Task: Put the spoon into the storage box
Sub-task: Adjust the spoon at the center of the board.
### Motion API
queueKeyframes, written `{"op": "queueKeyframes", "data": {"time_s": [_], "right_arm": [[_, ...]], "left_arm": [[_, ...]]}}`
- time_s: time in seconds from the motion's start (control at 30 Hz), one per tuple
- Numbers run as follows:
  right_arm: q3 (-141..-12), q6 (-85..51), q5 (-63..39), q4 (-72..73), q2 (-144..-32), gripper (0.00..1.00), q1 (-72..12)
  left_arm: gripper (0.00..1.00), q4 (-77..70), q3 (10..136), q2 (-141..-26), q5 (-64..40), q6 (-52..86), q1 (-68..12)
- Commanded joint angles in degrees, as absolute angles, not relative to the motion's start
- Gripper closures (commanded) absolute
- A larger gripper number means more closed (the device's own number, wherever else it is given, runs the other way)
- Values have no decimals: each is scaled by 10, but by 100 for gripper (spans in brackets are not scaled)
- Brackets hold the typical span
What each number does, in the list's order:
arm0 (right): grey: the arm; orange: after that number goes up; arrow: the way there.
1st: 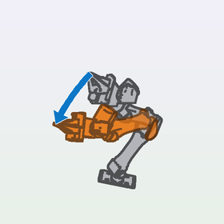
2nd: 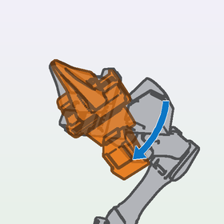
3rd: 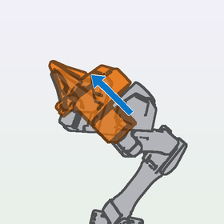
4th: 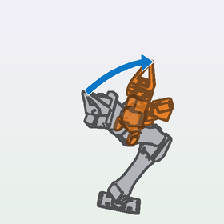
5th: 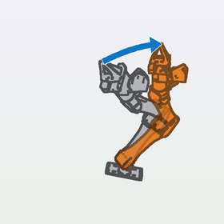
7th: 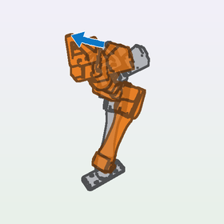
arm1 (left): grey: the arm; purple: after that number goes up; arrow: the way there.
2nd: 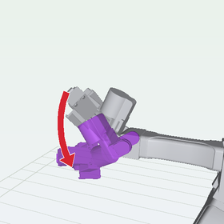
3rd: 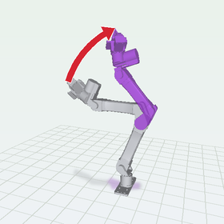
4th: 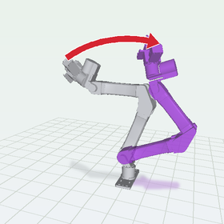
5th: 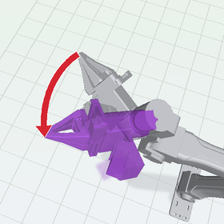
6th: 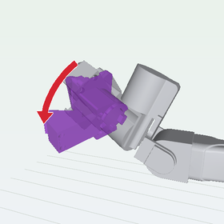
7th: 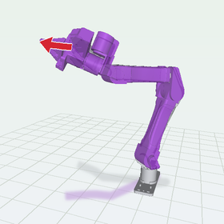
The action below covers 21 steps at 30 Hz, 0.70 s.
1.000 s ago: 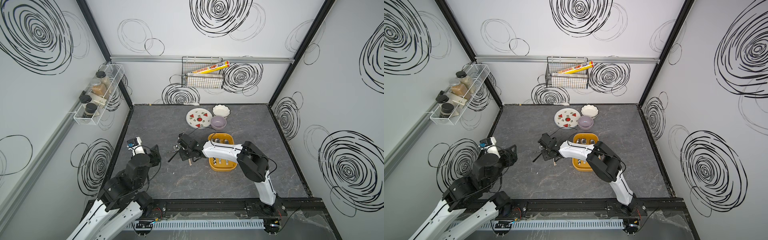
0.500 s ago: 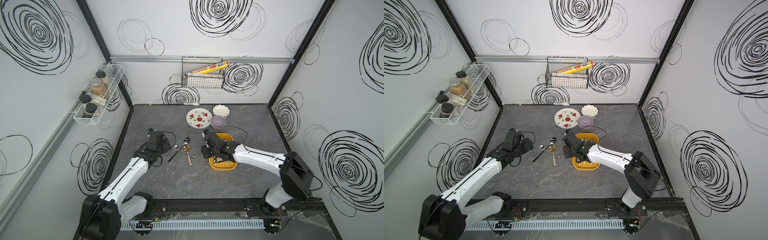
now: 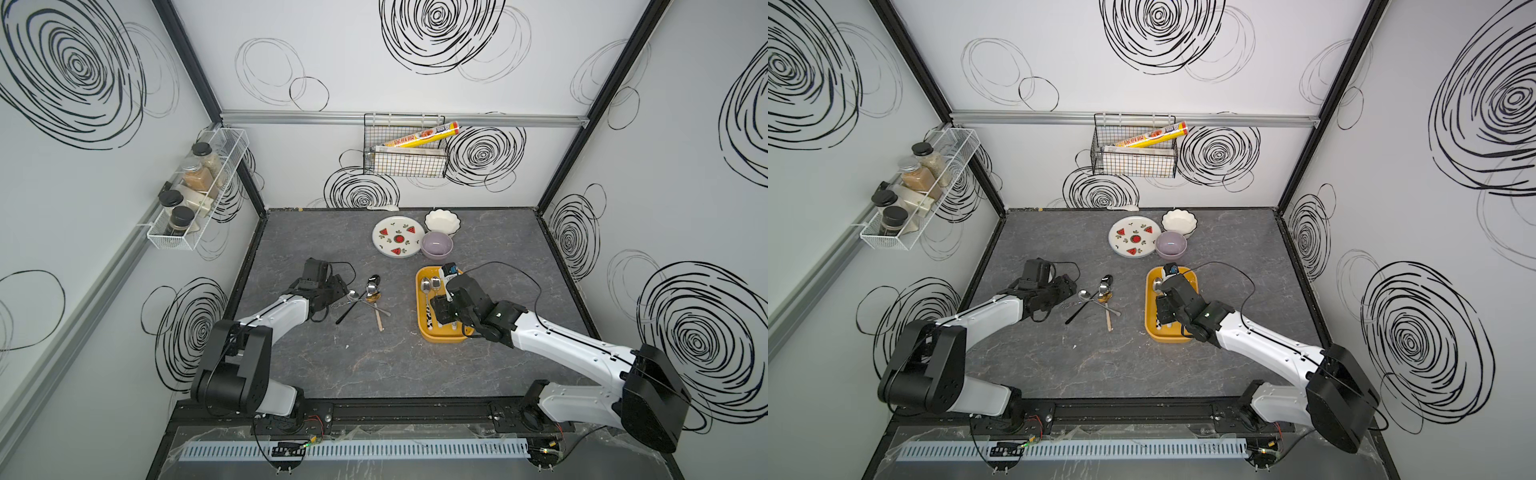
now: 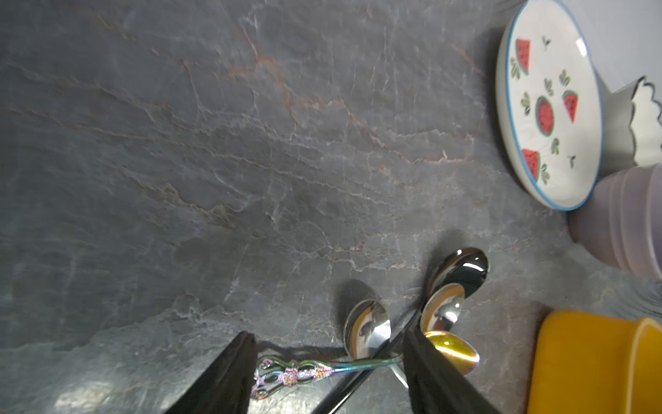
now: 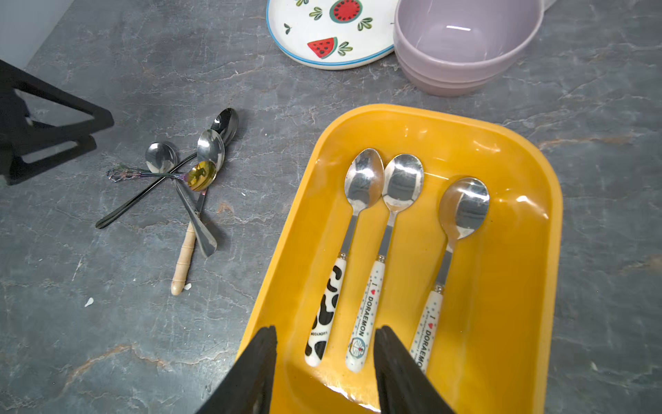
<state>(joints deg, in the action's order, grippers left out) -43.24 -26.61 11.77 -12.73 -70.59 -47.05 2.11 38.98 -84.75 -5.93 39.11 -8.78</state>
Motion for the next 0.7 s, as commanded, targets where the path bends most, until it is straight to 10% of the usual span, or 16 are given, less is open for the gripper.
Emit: {"op": "queueKeyframes", "data": {"time_s": [0.0,0.67], "right_arm": [[-425,-258,123,-111,-700,51,-466],[-414,-263,88,-84,-741,51,-452]], "left_arm": [[28,-10,374,-861,-58,381,-103],[29,26,302,-766,-70,403,-259]]}}
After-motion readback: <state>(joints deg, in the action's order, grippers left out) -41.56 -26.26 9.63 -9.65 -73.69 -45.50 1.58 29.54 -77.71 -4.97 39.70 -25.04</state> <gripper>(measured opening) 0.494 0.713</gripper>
